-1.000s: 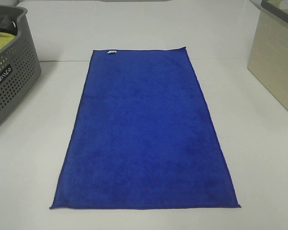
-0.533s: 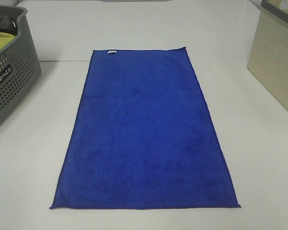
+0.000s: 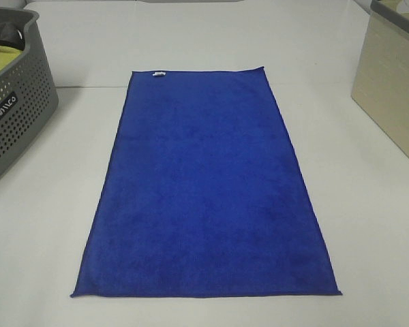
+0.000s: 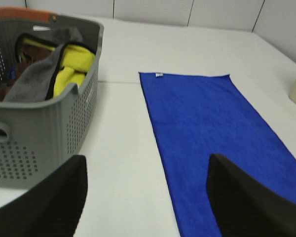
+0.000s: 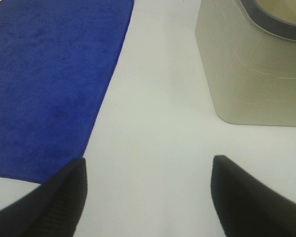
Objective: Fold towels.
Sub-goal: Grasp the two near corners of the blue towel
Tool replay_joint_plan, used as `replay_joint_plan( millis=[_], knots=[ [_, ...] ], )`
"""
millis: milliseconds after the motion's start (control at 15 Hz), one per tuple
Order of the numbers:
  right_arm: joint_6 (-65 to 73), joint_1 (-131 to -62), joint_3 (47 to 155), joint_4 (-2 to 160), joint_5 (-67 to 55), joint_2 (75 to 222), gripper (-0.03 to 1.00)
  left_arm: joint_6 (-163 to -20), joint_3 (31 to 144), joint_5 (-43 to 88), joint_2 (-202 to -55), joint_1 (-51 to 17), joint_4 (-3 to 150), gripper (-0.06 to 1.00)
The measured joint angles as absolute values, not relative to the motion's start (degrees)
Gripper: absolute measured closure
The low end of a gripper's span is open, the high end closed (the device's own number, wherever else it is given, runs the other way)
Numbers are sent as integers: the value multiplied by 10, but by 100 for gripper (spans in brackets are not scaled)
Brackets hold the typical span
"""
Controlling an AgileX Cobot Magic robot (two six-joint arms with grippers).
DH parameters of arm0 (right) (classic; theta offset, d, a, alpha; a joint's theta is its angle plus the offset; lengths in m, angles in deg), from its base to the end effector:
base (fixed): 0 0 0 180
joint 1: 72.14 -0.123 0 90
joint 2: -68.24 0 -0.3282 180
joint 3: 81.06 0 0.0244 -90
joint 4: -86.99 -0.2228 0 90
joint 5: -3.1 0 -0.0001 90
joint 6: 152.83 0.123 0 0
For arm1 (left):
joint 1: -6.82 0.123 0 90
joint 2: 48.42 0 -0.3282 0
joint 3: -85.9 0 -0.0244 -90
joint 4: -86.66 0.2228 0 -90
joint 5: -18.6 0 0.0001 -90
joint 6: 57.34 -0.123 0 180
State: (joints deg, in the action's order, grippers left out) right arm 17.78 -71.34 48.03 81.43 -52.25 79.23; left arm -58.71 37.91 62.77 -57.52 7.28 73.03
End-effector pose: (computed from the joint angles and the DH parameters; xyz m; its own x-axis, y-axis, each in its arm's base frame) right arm -0.0279 0.0102 0.2560 -0.4470 -0.1018 -0.8887 -0.1061 0.9925 -0.0603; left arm -0.0308 -0.0205 0.2944 -0.2019 -0.1474 -0.9682 0.1251 0.9766 -0.1747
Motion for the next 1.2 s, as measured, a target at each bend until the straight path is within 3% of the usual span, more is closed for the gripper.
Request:
replay_joint_plan(
  millis=[200,467,800,1200],
  knots=[
    [214,-713,480,797,-498,890,27,-560,350,530,-681,73,674,29],
    [229,-713,481,755,-463,1062,27,-562,342,502,-885,73,564,29],
    [195,-713,505,647,-433,1295,27,-737,342,537,-1148,73,405,29],
    [141,-713,583,595,-402,1503,27,-936,342,543,-1350,72,221,29]
  ],
)
